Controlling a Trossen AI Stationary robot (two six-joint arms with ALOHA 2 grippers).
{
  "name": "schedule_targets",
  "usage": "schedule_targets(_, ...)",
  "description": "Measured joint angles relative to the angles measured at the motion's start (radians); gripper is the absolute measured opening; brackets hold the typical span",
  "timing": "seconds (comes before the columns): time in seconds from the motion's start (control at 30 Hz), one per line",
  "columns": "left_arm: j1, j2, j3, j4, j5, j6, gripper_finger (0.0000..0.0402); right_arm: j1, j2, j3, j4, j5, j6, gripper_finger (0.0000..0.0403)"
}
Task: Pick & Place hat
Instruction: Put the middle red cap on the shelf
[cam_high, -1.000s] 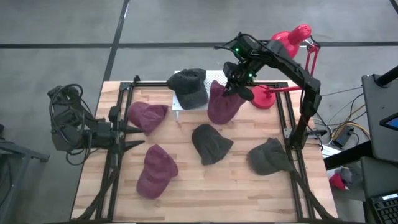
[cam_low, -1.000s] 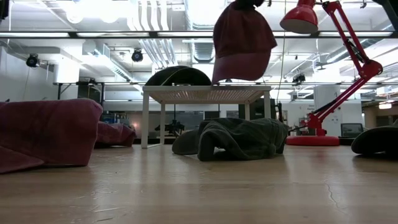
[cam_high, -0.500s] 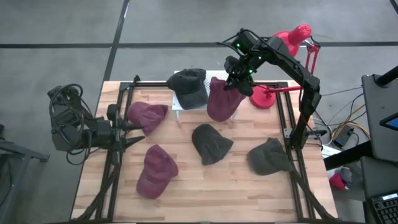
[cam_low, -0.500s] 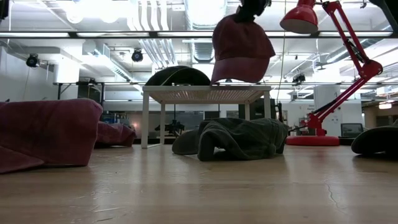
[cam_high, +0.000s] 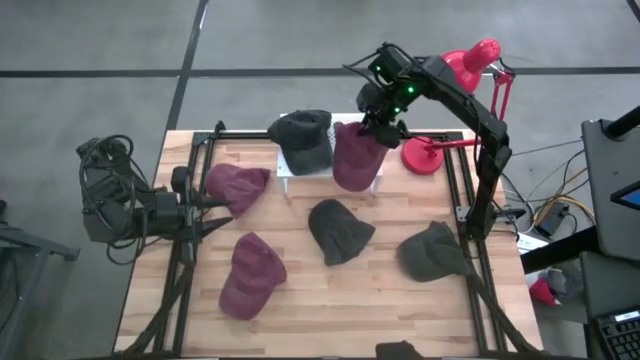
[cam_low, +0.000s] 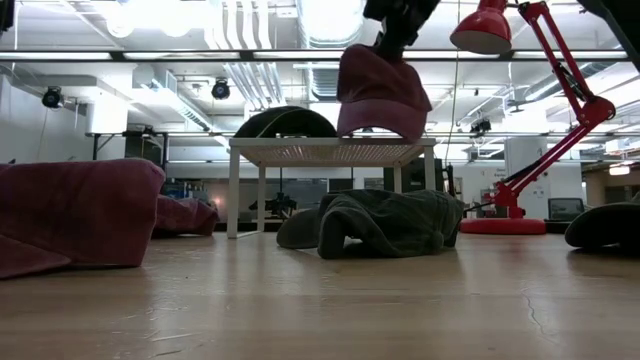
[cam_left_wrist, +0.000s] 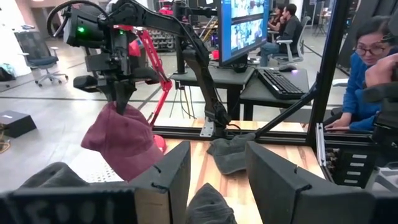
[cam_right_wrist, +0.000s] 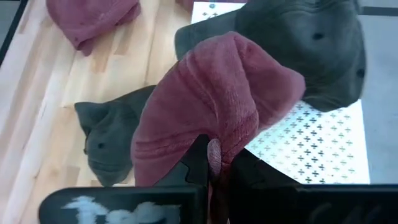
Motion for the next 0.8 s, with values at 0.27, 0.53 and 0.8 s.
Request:
schedule_targets(0.27,0.000,0.000,0.000,0.000,-0.012,-0.001,0.0151,-0.035,0.000,0.000,0.036,0.005,0.008,0.0015)
schedule_targets(0.53,0.000,0.000,0.000,0.000,-0.015,-0.001,0.0151,-0.045,0.000,0.000,0.077,0.083,0.013,0.0023)
schedule_targets(0.8,0.000,0.000,0.000,0.000,-0.015,-0.001,0.0151,-0.049,0.022,0.000,0.105,0.112,0.012,0.0020)
